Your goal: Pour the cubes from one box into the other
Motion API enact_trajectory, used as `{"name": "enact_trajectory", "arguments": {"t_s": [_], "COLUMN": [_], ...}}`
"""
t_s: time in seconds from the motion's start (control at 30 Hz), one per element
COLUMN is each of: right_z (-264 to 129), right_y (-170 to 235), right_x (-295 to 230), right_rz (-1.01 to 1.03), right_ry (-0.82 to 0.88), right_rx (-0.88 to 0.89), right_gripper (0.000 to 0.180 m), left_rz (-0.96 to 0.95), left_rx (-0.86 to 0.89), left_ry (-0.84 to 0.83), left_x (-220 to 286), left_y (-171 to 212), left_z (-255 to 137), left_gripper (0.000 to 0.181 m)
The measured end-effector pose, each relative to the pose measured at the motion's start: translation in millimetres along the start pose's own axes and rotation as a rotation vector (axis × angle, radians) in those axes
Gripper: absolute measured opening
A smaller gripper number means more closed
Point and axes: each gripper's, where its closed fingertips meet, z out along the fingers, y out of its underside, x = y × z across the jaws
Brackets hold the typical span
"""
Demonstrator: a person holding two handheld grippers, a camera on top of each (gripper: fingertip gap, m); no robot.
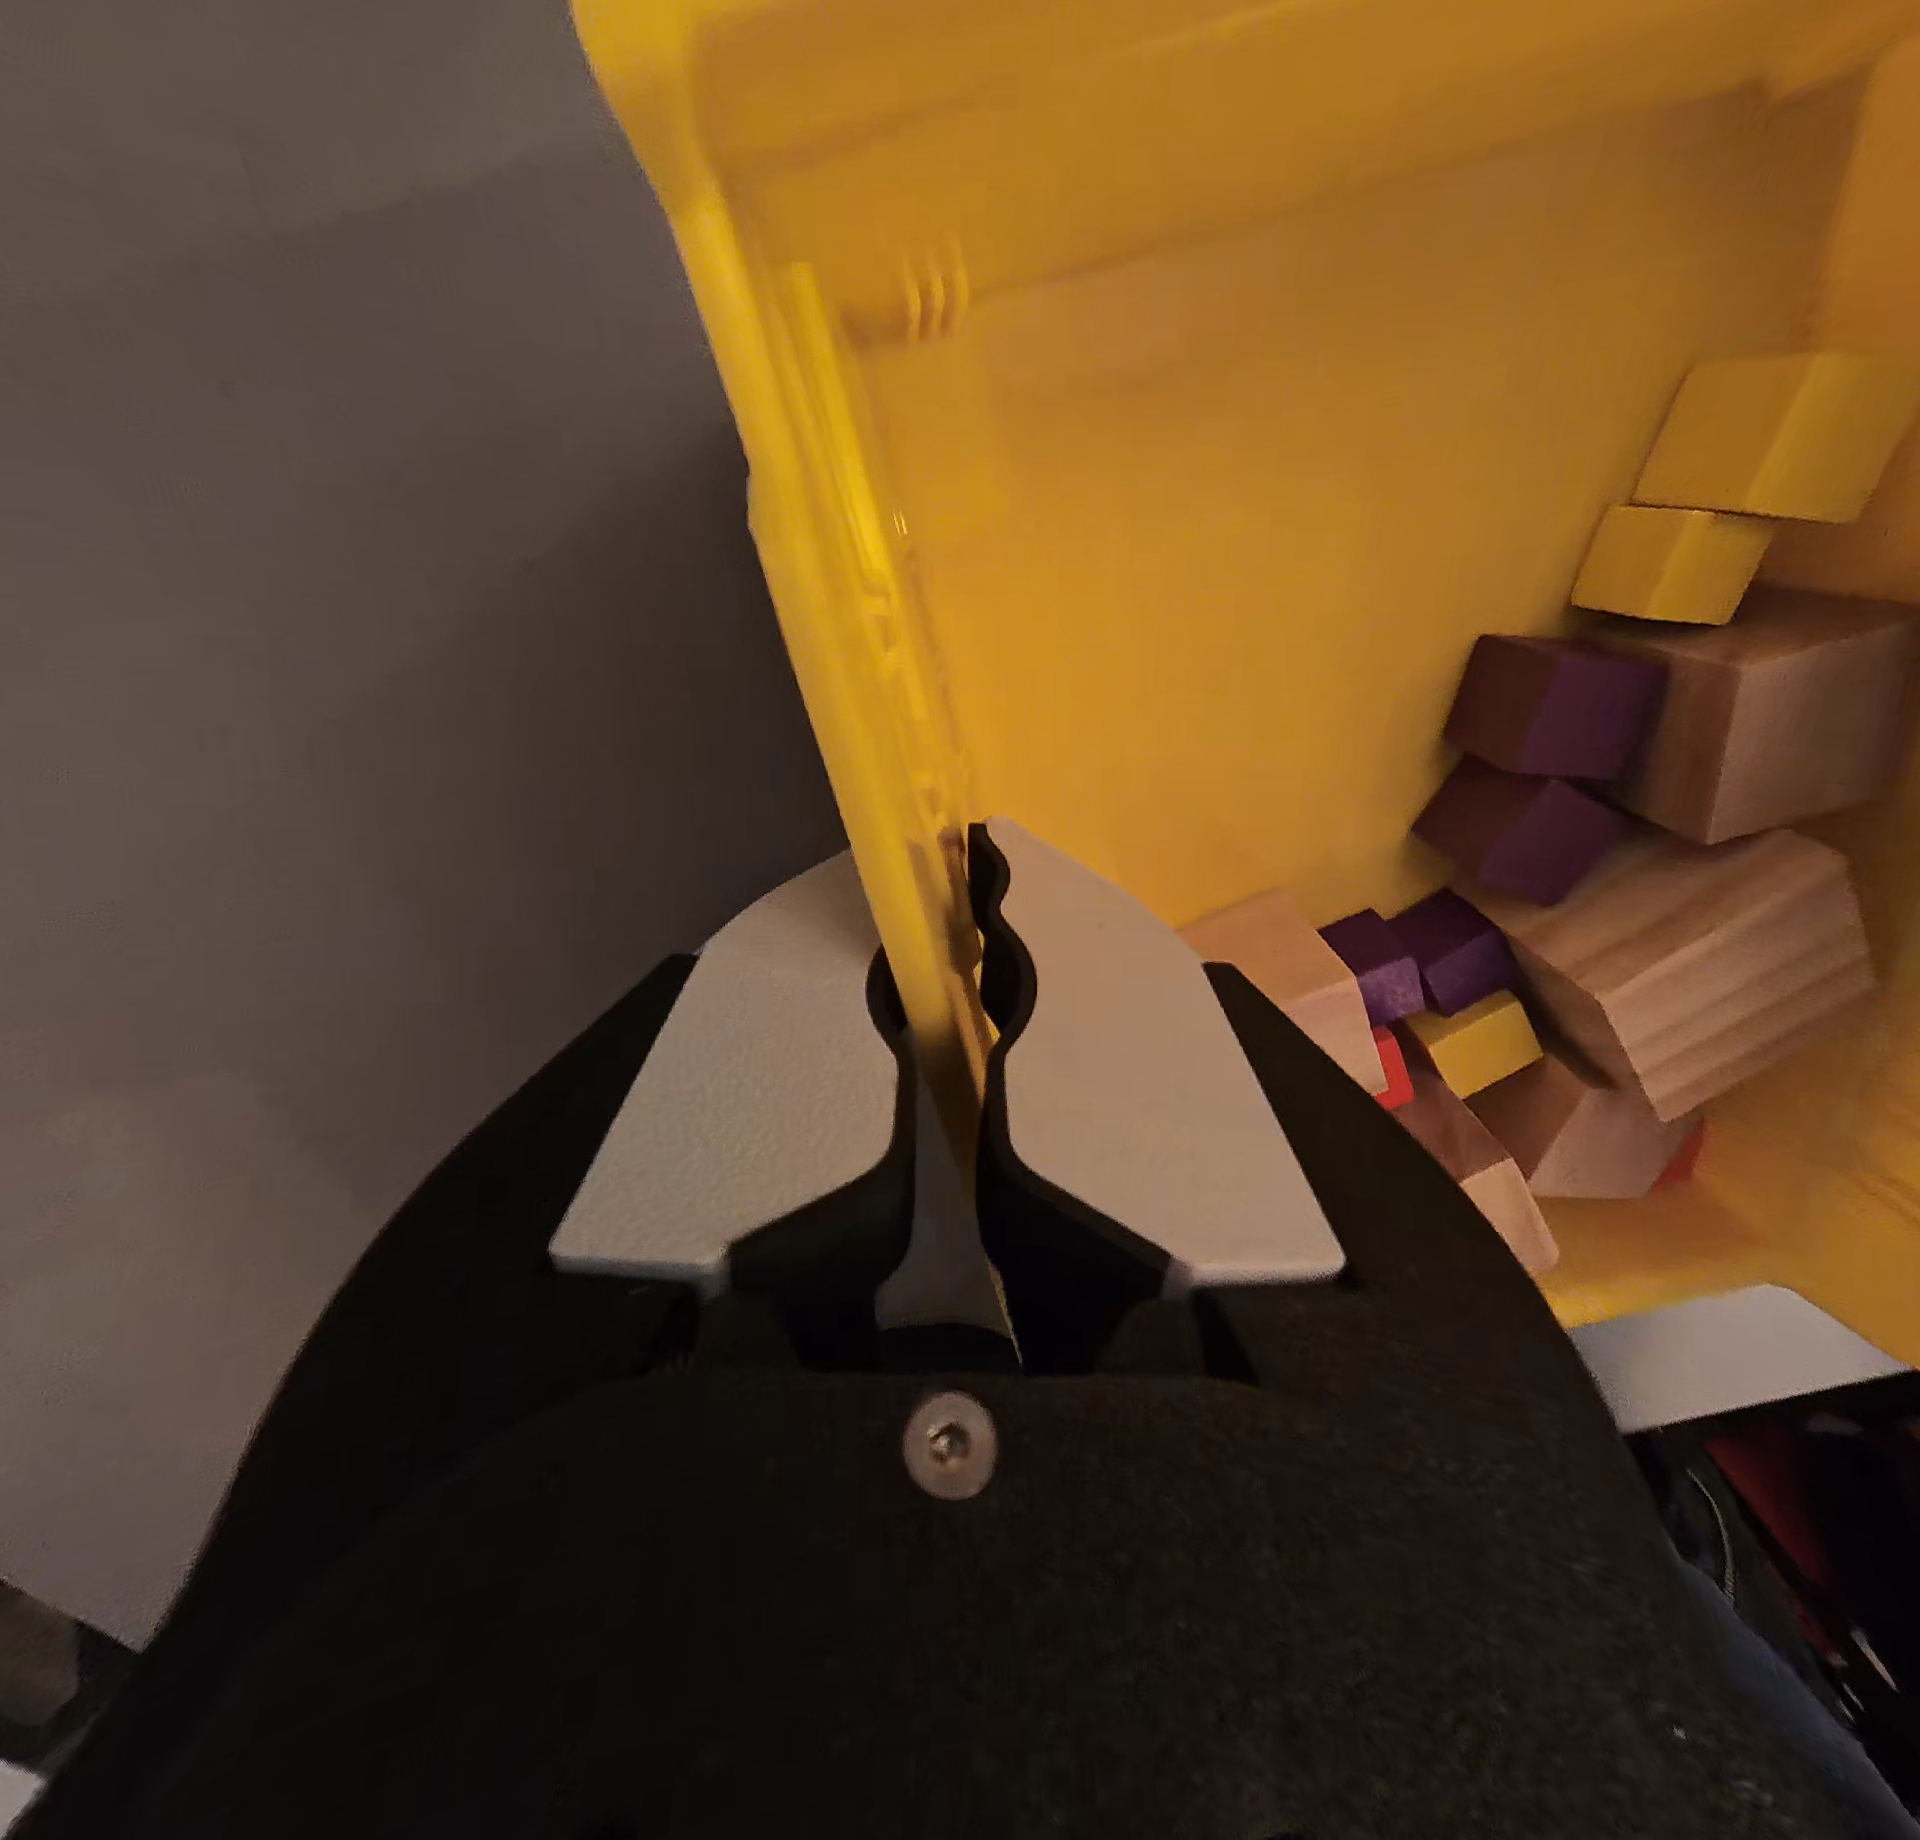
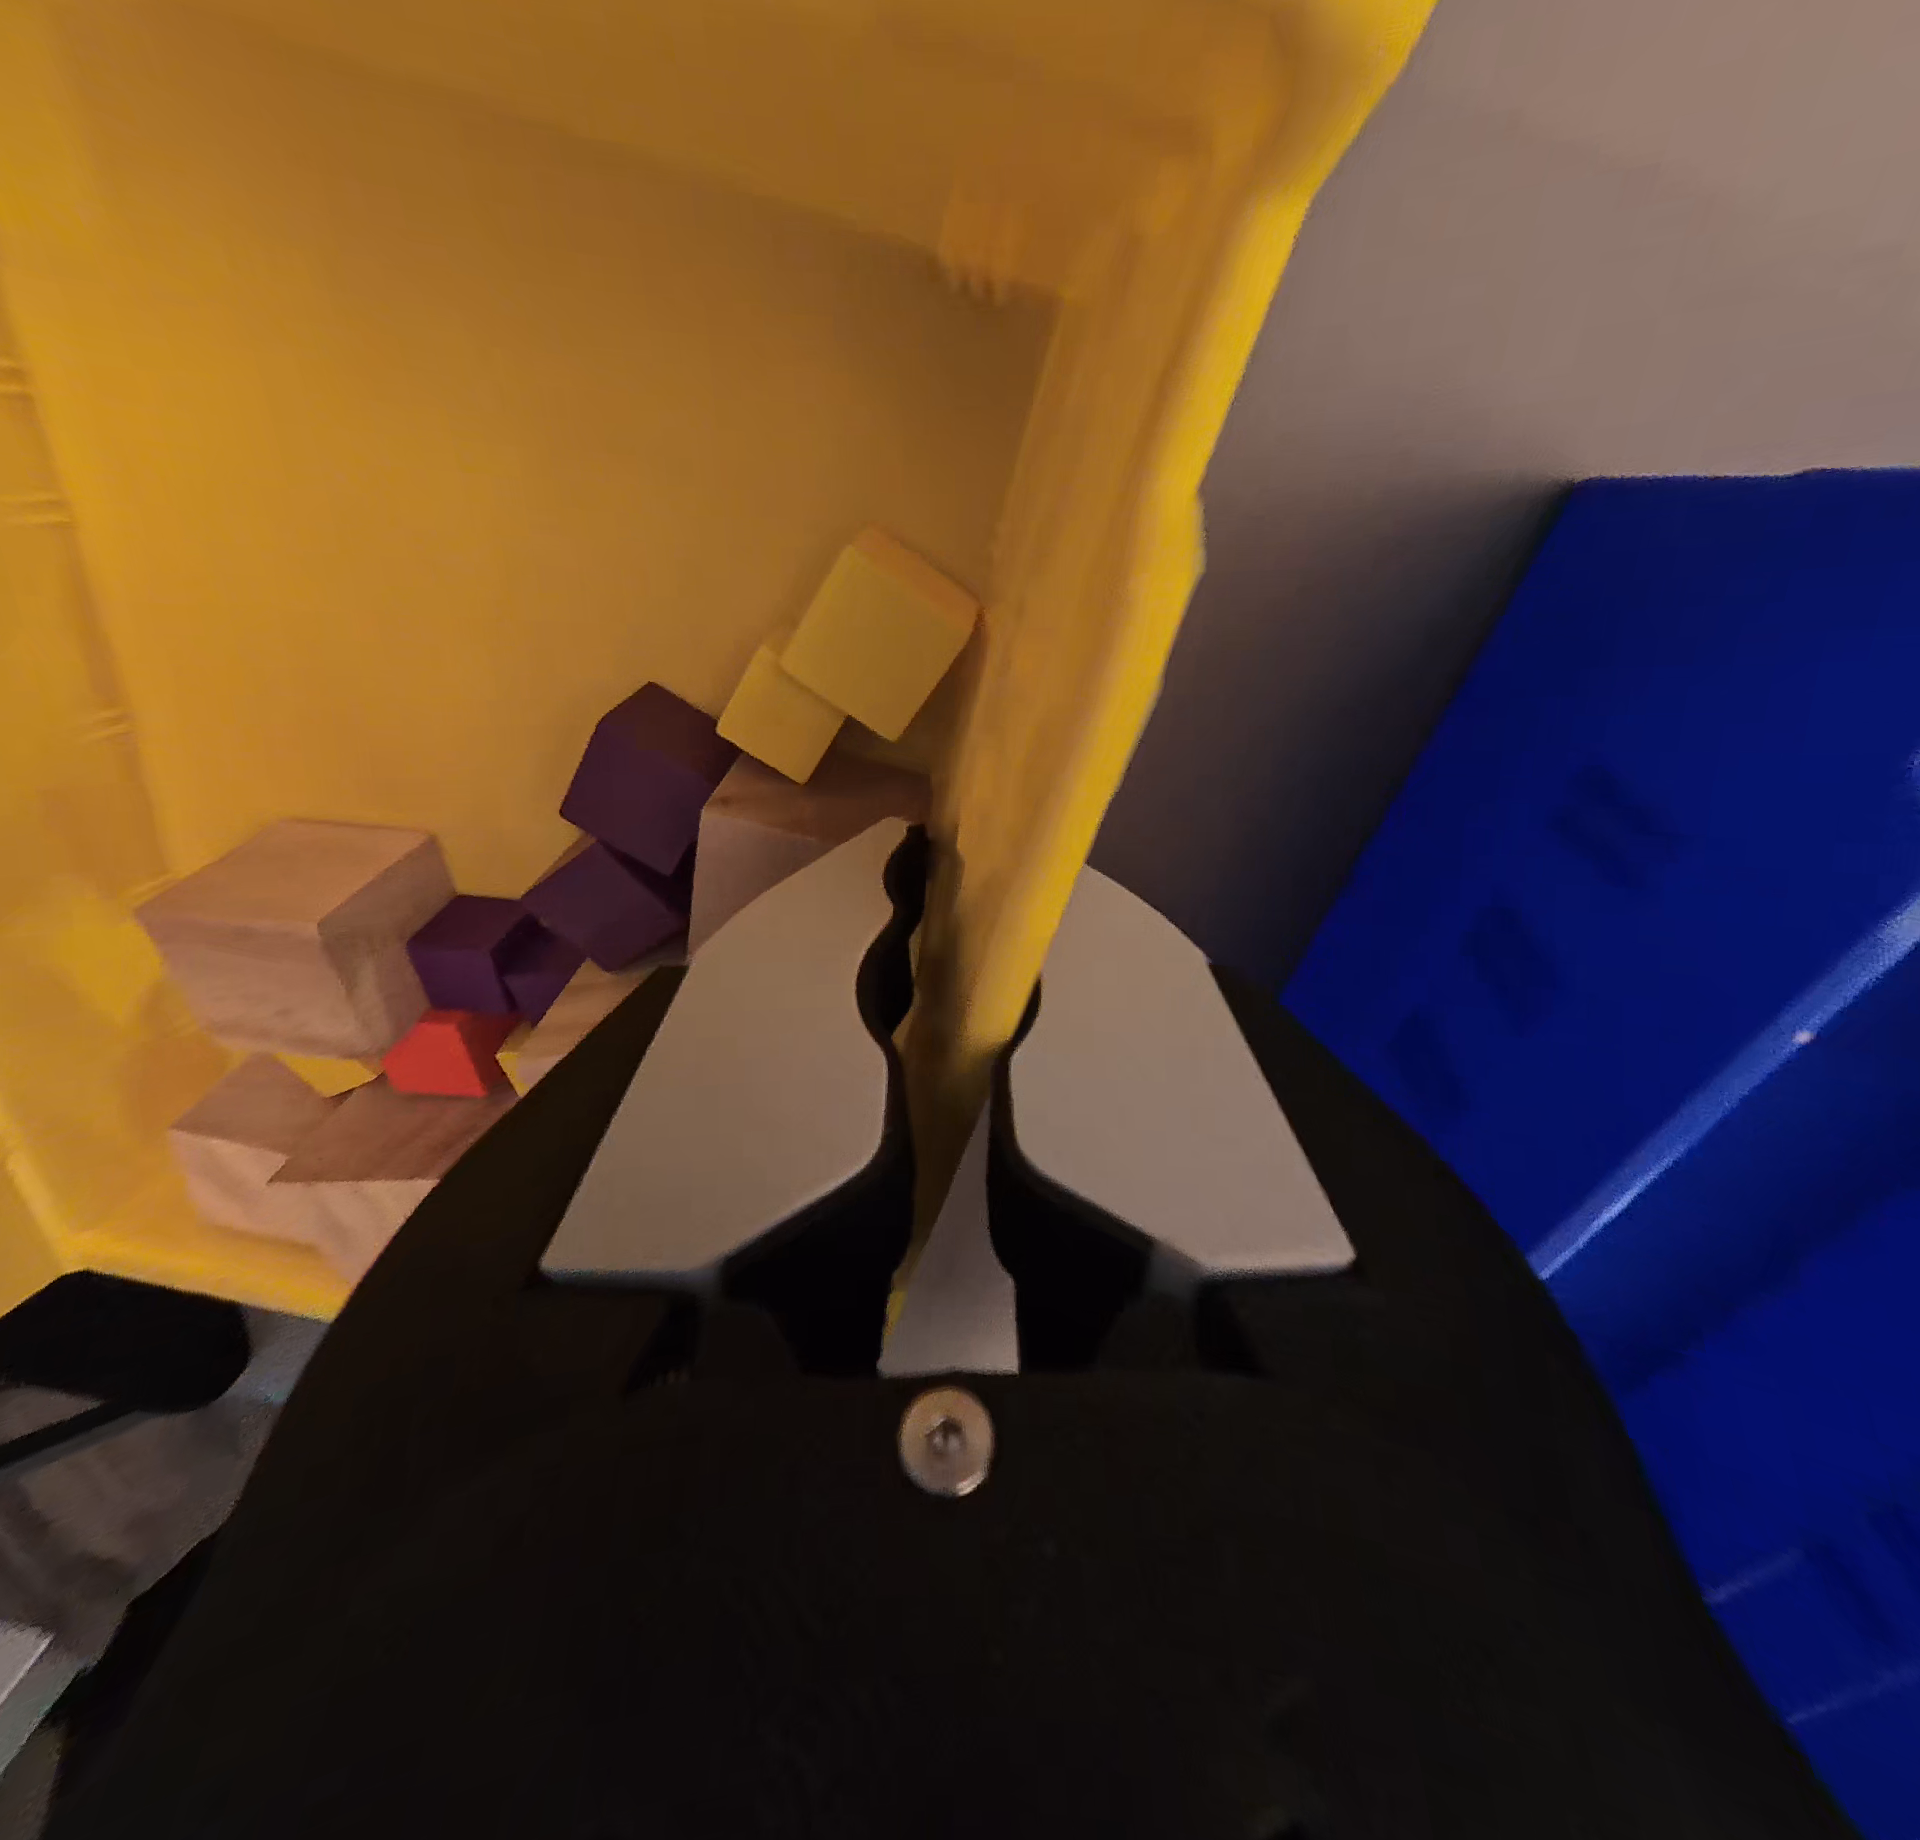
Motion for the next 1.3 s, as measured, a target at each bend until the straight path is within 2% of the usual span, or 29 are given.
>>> {"name": "enact_trajectory", "arguments": {"t_s": [0.33, 0.43, 0.6, 0.8, 0.9, 1.17, 1.3], "right_z": [-2, -3, -3, -2, -3, -41, -78], "right_y": [15, 15, 19, 19, 21, 13, 6], "right_x": [-5, -5, -2, -5, -5, 3, 19], "right_rz": [0.029, 0.055, 0.059, 0.152, 0.103, 0.166, 0.168], "right_ry": [0.012, 0.035, 0.089, -0.133, -0.104, -0.252, -0.29], "right_rx": [0.097, 0.112, 0.122, 0.125, 0.103, 0.119, 0.152], "right_gripper": [0.008, 0.007, 0.01, 0.006, 0.005, 0.005, 0.005], "left_rz": [0.011, 0.05, -0.003, 0.003, 0.024, 0.082, 0.097], "left_rx": [0.11, 0.018, 0.059, 0.054, 0.045, 0.039, 0.066], "left_ry": [-0.046, -0.06, 0.017, 0.01, -0.024, -0.171, -0.197], "left_x": [1, 1, 9, 10, 11, 23, 42], "left_y": [11, 30, 29, 29, 27, 0, -24], "left_z": [0, 8, 11, 10, 6, -58, -97], "left_gripper": [0.007, 0.016, 0.008, 0.007, 0.007, 0.006, 0.006]}}
